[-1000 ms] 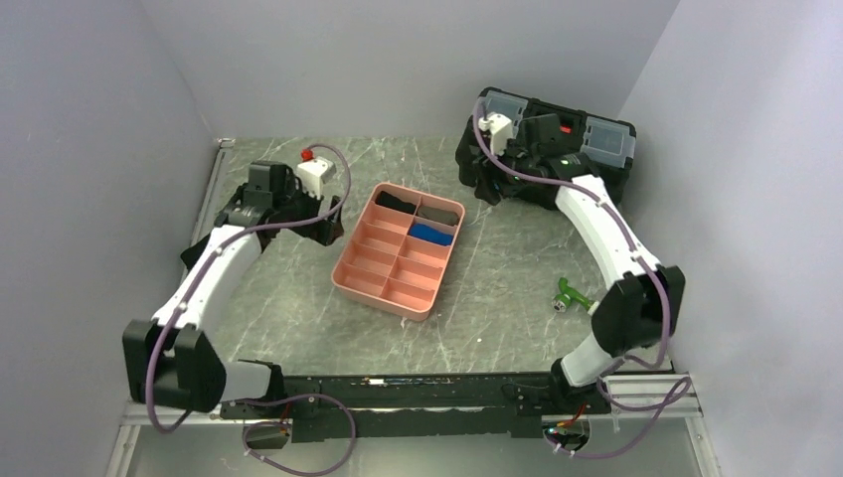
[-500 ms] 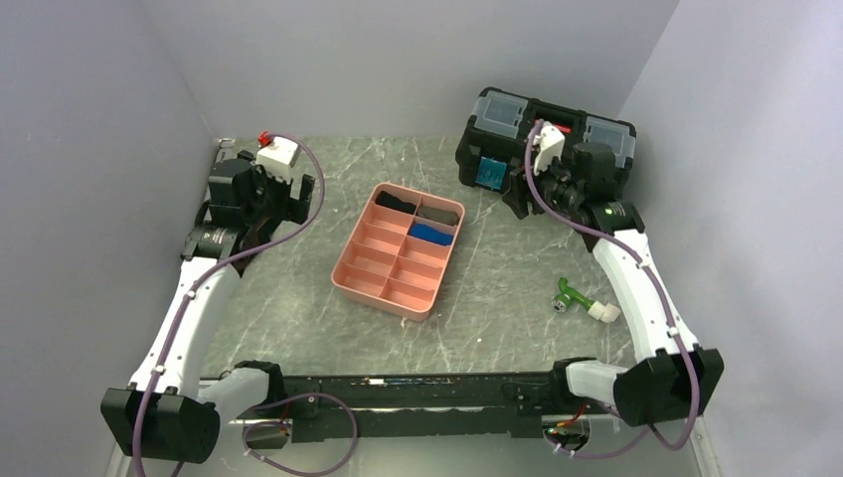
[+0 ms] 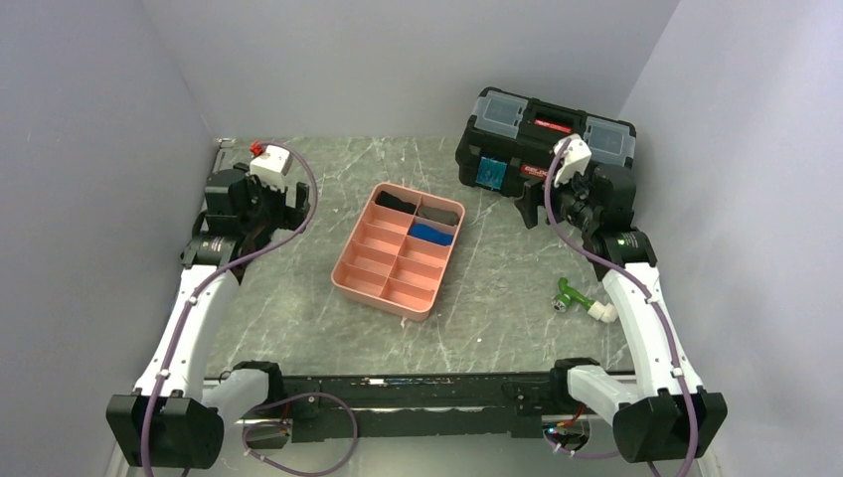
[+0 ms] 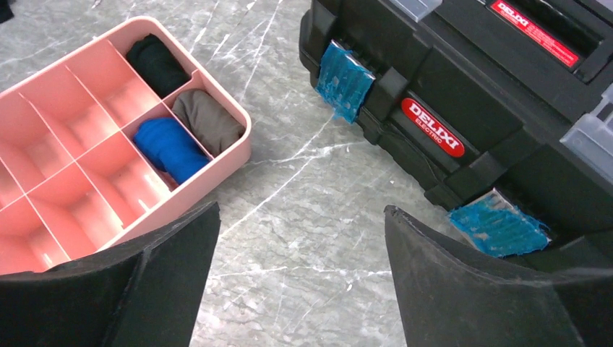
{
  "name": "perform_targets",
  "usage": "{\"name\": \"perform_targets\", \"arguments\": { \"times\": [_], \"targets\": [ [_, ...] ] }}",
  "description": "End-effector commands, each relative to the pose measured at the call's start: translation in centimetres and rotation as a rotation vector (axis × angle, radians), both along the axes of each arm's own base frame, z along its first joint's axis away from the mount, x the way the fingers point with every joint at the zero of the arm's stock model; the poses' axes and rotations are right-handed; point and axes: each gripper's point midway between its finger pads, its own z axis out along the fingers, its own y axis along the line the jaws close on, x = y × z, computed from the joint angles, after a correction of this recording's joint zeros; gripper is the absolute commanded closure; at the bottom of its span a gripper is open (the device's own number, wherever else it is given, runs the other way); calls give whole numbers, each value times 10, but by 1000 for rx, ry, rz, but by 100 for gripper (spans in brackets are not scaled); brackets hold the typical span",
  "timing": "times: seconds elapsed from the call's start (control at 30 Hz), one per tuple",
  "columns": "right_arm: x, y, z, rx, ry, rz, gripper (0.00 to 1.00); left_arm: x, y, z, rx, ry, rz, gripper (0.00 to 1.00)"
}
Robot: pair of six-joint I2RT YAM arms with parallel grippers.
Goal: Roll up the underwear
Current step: Reset both arms
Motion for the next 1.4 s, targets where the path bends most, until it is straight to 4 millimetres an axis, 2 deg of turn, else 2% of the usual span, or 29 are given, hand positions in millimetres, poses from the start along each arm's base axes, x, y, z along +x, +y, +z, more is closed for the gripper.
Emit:
{"name": "perform_targets", "arguments": {
  "times": [0.0,0.03,0.13,0.17,0.23,0.4,0.53,0.63,0.73,0.87,1.13,1.37],
  "targets": [
    [2,-12,9,17,-64,-56,4,-2,-7,21,-50,-92,-45,0],
    [1,-15,6,18,-63,-69,1,-2,-9,18,-49,-96,-62,1],
    [-2,-24,-4,14,-66,-105,0,-4,-13,11,-35,-105,-107,1],
    [-1,-35,-4,12,-69,-147,0,-4,-14,9,-32,-111,-122,1],
    [-1,-45,-3,26,-73,-197,0,-4,-16,7,-43,-124,-134,1],
    [-7,-43,-4,18,-100,-156,0,-8,-20,8,-68,-163,-163,1],
    [-14,-31,-2,39,-115,-87,0,-12,-18,15,-78,-206,-146,1],
    [-17,-30,2,52,-133,-85,0,-14,1,23,-82,-231,-77,0],
    [-18,-38,10,75,-163,-138,0,-19,15,34,-92,-248,-14,1],
    [-22,-43,16,119,-200,-163,0,-30,23,46,-86,-249,21,1],
    [-40,-41,-1,80,-153,-144,0,-56,40,49,-5,-250,100,1],
    [-58,-55,-19,47,-106,-229,0,-78,31,45,-1,-295,56,1]
  ]
}}
